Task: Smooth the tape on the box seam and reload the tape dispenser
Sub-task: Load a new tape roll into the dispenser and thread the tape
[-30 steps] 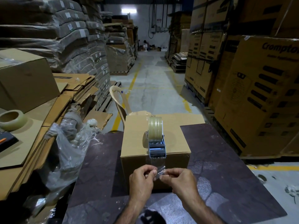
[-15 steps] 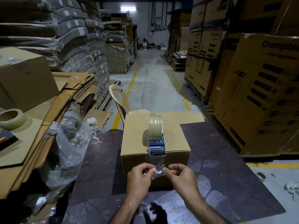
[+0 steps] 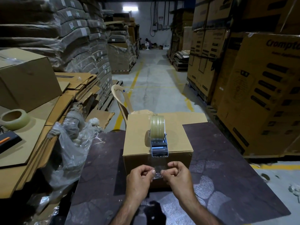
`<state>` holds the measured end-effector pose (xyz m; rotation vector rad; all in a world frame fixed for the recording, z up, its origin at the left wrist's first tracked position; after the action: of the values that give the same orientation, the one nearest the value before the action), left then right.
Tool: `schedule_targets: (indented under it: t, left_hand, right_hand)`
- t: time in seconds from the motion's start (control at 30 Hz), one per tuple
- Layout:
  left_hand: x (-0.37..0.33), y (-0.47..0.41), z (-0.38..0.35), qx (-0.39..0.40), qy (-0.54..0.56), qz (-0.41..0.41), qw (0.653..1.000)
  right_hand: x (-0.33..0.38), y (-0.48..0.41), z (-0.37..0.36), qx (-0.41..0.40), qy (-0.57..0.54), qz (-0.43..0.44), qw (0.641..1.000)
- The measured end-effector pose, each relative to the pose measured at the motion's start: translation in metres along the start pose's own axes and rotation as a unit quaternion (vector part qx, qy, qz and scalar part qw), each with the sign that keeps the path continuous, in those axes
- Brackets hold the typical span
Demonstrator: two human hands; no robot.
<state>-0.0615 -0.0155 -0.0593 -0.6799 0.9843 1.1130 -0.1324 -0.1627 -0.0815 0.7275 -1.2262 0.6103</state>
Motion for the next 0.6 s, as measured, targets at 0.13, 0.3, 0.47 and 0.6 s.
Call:
schedule_targets:
  t: [0.13,0.3,0.47,0.6]
  left_hand:
    - [0.0,0.003,-0.004,0.017,-0.01,-0.001,1.0]
    - [0.004,0.005,-0.007,0.024,-0.022,0.013,0.999]
    - [0.002,0.005,-0.006,0.024,-0.025,0.009,0.999]
    - [0.001,0.004,-0.006,0.029,-0.023,0.007,0.999]
  right_hand:
    - [-0.002,-0.001,0.002,-0.006,0.0,0.003,1.0]
    - [-0.001,0.0,0.003,-0.007,0.024,0.002,1.0]
    - [0.009,0.0,0.003,0.001,0.05,0.02,0.999]
    - [0.019,-0.003,0.004,-0.009,0.056,0.056,0.997]
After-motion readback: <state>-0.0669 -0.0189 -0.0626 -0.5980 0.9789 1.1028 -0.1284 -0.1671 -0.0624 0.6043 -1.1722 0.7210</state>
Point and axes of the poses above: each hand's wrist, its own y-axis away from the middle knuckle, its own z-axis out of the back of the hand, x = y × z, the point moved 7 cm from there along -y, towards the middle knuckle, and after that the axes turned 2 degrees about -z, right-handed, at the moved point
